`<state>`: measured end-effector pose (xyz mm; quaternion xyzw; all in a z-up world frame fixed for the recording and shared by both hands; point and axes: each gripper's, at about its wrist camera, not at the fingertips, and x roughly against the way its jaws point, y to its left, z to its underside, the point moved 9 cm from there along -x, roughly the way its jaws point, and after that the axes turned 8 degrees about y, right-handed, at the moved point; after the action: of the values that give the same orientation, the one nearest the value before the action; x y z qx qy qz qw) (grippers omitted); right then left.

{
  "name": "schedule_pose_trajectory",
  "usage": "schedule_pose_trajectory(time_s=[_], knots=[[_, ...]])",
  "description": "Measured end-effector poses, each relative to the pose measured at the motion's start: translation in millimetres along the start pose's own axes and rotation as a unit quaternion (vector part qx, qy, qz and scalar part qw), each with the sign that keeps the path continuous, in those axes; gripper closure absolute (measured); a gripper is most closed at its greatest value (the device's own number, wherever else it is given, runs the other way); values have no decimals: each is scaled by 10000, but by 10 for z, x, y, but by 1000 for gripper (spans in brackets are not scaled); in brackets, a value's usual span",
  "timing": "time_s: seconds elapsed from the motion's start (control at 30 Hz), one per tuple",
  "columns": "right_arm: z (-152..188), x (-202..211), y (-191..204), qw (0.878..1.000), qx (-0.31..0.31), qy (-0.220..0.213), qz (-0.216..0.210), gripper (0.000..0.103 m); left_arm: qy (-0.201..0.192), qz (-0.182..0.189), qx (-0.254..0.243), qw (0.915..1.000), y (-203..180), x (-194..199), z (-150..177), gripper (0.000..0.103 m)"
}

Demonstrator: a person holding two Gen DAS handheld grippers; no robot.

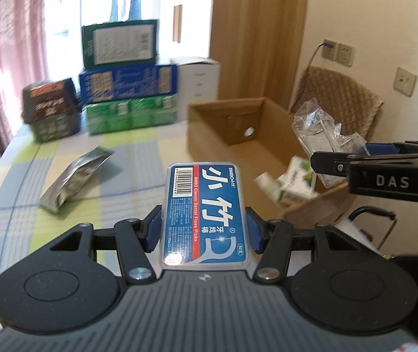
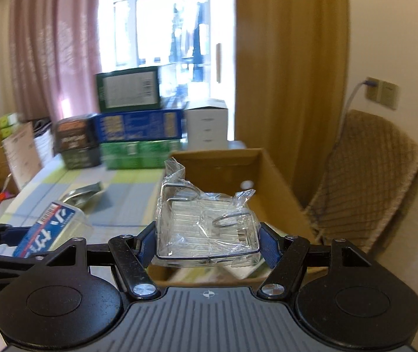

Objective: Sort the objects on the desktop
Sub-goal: 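Lift the toothpick box and wire rack and carry both toward the cardboard box, then open the left tool to drop the toothpick box while the right tool releases the wire rack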

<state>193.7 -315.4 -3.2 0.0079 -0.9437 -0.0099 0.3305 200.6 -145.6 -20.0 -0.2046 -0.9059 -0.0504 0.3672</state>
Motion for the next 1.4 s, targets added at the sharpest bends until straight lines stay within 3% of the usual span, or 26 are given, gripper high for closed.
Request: schedule_pose_trajectory(time_s=[0.27, 0.57, 1.13, 1.4], knots=[[-99, -179, -536, 9993, -337, 103, 149, 36, -76, 283, -251, 9993, -499, -252, -427, 51], [-123, -451, -813, 9981, -564, 251, 62, 36, 120, 459, -365, 9982, -832, -706, -600, 51], [-152, -788, -986, 9969, -683, 388, 94, 36, 338, 692, -305, 9966, -952, -1266, -714, 50], [-146, -836, -965, 9969, -655, 438, 79, 36, 200, 351, -482, 9980, -794, -1254, -790, 50]])
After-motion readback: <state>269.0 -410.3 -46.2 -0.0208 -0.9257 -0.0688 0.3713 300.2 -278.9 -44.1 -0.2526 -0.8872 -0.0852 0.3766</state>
